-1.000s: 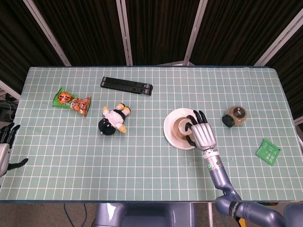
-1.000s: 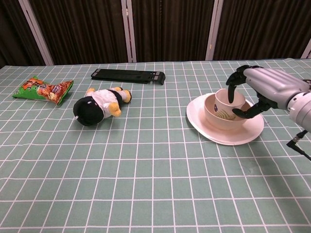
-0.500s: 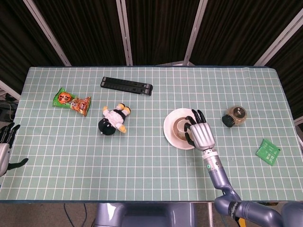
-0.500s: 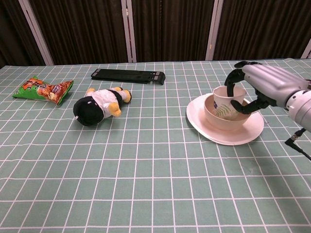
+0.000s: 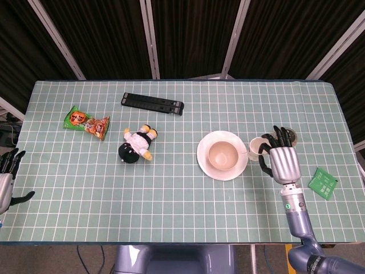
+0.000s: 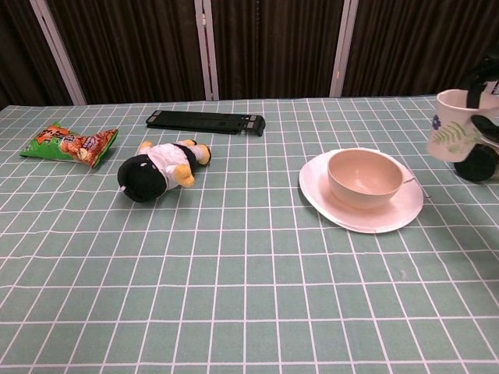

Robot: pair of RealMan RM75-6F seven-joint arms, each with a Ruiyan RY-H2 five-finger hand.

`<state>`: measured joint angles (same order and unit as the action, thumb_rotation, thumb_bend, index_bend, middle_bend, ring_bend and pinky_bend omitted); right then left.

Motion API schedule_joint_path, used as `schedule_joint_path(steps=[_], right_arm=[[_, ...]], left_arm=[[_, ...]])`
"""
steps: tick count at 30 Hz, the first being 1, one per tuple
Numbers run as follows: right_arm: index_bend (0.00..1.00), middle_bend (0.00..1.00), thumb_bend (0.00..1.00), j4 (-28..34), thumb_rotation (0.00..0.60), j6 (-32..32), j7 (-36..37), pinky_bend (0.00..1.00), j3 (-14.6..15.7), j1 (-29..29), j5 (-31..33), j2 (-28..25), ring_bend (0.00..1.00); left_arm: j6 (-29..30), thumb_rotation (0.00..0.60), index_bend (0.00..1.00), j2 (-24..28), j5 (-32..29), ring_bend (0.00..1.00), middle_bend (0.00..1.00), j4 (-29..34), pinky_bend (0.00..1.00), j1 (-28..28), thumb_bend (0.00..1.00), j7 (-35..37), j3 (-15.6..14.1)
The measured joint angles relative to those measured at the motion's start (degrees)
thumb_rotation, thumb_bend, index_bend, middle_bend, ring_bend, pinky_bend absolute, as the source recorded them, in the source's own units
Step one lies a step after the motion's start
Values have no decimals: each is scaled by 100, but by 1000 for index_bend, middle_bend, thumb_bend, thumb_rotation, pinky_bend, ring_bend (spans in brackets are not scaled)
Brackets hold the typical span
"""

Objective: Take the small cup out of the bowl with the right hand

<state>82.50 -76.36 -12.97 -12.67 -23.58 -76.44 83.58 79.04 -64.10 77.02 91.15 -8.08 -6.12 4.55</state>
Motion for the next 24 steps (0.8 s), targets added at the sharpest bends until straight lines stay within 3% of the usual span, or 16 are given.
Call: schedule_joint_path(steps=[11, 18, 20, 24], right_arm=[[610, 257, 408, -1294, 600, 477, 757, 0, 313, 277, 348, 304, 0], [602, 215, 344, -1545, 600, 646, 846, 0, 422, 327, 358, 465, 0], [551, 159, 321, -1526, 600, 651, 850, 0, 433, 343, 345, 439, 0], [269, 9, 274, -1391, 600, 624, 884, 0, 450, 380, 291, 331, 0]], left_arm=[[5, 600, 0, -29, -28, 0, 0, 41, 0, -13, 0, -122, 6], [0, 600, 0, -19, -24, 0, 0, 14, 0, -10, 0, -53, 7], [10, 600, 0, -14, -8, 0, 0, 13, 0, -6, 0, -32, 4], [27, 600, 0, -9, 8, 0, 0, 12, 0, 2, 0, -12, 1]])
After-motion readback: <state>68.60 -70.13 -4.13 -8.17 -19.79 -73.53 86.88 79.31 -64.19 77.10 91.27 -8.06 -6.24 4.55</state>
